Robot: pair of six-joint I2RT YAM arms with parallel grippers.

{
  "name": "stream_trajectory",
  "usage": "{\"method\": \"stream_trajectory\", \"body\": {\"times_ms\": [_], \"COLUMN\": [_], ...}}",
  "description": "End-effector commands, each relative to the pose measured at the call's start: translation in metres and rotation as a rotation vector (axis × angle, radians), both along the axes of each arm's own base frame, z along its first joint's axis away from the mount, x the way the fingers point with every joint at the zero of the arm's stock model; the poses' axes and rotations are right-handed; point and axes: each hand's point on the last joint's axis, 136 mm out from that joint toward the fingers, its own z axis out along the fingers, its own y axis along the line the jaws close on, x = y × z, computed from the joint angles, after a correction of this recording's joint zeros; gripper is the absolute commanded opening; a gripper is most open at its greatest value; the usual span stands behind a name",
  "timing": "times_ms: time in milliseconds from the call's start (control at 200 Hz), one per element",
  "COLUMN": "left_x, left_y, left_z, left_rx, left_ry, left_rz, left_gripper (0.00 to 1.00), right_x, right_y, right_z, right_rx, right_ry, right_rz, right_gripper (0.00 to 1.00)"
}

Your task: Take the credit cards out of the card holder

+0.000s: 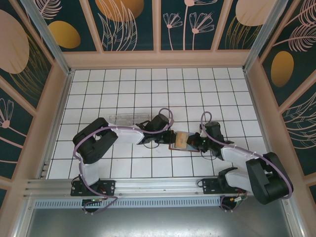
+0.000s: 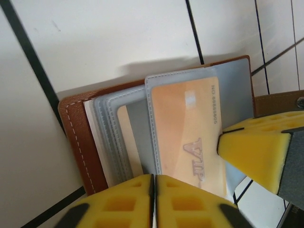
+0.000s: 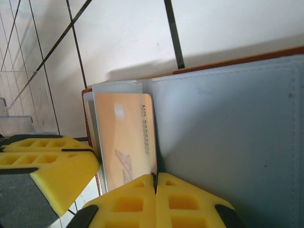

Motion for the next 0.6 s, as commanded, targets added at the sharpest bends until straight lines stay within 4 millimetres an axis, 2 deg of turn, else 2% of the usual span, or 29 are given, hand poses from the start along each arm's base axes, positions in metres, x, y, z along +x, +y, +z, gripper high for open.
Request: {"method": "stream_trajectory", "body": {"times_ms": [0, 90, 205, 215, 300, 460, 566, 596], "left_x": [-0.005, -0.001, -0.001, 0.003, 0.003, 0.005, 0.006, 0.006], "left_y": [0.016, 0.015, 0.017, 0.012, 0.009, 0.004, 0.001, -0.001], "left_z": [-0.011, 0.001, 0.001, 0.007, 0.002, 0.01, 0.011, 0.012], "left_rx": [0.074, 0.065, 0.076, 0.061, 0.065, 0.032, 0.022, 0.018], "left_ry": [0.036, 0.008, 0.0, -0.012, -0.002, -0.024, -0.027, -0.028], "left_rz": [0.014, 0.016, 0.011, 0.009, 0.001, -0.006, -0.015, -0.019], "left_gripper": [0.26, 0.23, 0.23, 0.22, 0.1, 0.1, 0.06, 0.02], "right_x": [0.004, 0.005, 0.005, 0.005, 0.005, 0.004, 0.004, 0.004], "right_y": [0.004, 0.006, 0.008, 0.007, 0.007, 0.007, 0.008, 0.008], "right_z": [0.001, -0.001, -0.001, -0.001, -0.002, -0.003, -0.003, -0.003], "right_rx": [-0.001, 0.0, -0.001, -0.001, -0.003, -0.006, -0.008, -0.007], "right_ry": [-0.015, -0.01, -0.01, -0.01, -0.009, -0.005, -0.004, -0.004], "right_rz": [0.034, 0.047, 0.053, 0.053, 0.052, 0.055, 0.058, 0.059], "right_gripper": [0.0, 0.0, 0.0, 0.0, 0.0, 0.0, 0.0, 0.0]}}
